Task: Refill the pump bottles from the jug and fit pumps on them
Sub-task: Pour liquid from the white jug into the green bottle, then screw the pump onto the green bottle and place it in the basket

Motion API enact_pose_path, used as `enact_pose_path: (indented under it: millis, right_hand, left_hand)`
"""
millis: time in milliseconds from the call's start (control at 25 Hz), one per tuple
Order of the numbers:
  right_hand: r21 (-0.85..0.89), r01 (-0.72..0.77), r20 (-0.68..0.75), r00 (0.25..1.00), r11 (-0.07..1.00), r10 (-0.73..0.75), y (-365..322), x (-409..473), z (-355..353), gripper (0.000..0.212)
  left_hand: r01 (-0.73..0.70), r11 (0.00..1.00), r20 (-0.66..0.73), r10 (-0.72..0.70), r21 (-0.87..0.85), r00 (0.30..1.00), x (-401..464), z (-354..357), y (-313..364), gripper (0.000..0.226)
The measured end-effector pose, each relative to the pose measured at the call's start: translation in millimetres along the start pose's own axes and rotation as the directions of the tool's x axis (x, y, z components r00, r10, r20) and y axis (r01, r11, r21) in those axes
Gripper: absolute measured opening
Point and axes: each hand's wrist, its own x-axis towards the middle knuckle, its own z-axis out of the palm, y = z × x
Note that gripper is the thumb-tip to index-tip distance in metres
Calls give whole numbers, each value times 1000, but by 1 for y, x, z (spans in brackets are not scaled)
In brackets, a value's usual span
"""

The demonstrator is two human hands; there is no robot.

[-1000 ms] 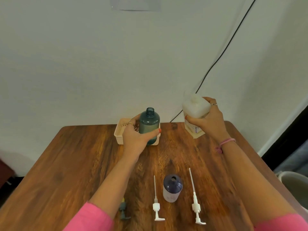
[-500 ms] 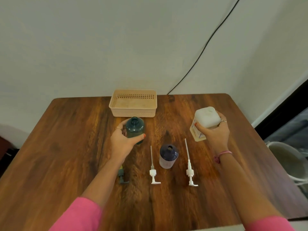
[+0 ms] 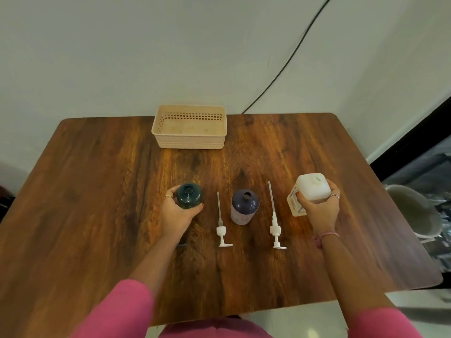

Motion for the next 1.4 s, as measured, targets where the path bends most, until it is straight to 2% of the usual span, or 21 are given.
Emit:
enact_pose_path:
  millis: [520,760,1000,1120,1200,1400]
  right_hand:
    - [-2,-36,2,999,999,36,20,-6,-4,80]
    - [-15,-41,6,999,999,41,19,-9,-3,96]
    - [-63,55,-95,994,996,-61,4,-15,-10,99]
    - [-70,145,-100,983,987,-152,-14,-21,-10,95]
    - [-59,178,-78,980,982,-183,-29,-27,-3,89]
    - [-23,318,32,948,948,-317,-66,-52,38,75]
  left_hand:
    - [69,997,13,-70,15,997,0,6,-40,82]
    - [44,999,50,-45,24,998,-2,3,-36,84]
    - [-25,975,133,-4,220,991,-5,-13,-42,102]
    - [-88,933,170,30,350,985,-9,-31,-47,96]
    - [-74,918,170,7,390,985,-12,-44,-54,91]
    - [147,914,71,-187,379,980,-16,-53,-71,63]
